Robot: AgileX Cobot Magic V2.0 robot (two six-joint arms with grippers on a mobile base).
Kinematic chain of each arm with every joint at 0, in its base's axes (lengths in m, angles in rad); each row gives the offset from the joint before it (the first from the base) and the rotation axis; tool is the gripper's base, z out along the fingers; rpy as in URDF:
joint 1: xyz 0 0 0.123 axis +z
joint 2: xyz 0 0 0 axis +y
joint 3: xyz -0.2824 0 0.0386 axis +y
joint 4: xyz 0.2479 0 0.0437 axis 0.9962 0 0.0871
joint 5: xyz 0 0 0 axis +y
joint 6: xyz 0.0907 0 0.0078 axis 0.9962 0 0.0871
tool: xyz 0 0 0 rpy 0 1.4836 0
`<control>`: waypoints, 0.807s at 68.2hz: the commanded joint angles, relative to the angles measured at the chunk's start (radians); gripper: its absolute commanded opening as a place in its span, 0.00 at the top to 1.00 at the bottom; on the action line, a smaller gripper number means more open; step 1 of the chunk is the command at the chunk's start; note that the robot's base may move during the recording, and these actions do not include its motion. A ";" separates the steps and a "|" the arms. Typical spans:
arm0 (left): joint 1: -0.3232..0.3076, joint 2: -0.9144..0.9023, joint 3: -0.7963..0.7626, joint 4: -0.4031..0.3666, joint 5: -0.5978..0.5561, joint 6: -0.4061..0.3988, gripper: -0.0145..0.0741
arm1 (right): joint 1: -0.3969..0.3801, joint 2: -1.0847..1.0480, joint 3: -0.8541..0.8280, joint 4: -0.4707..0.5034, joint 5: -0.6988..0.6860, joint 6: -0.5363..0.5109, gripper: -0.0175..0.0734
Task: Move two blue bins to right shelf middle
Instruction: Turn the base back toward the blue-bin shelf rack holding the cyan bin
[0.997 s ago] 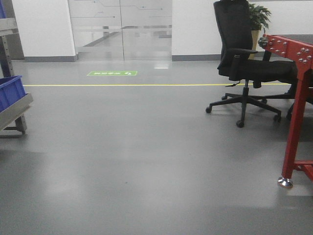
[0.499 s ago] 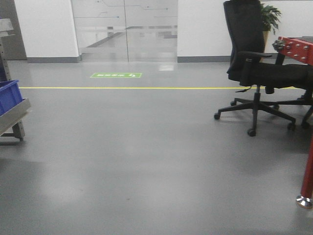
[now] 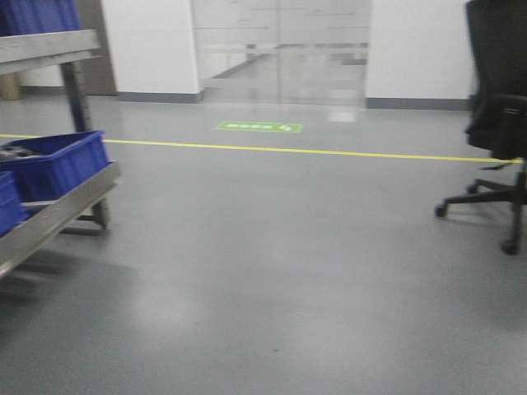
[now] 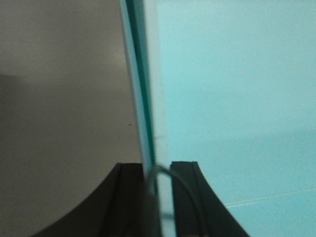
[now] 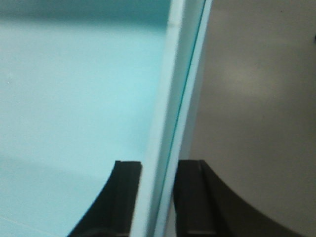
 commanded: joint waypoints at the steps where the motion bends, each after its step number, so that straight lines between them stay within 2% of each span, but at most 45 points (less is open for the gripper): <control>1: 0.001 -0.024 -0.016 0.001 -0.065 0.008 0.96 | -0.001 -0.017 -0.016 -0.008 -0.092 -0.014 0.97; 55: 0.001 -0.024 -0.016 0.001 -0.065 0.008 0.96 | -0.001 -0.017 -0.016 -0.008 -0.092 -0.014 0.97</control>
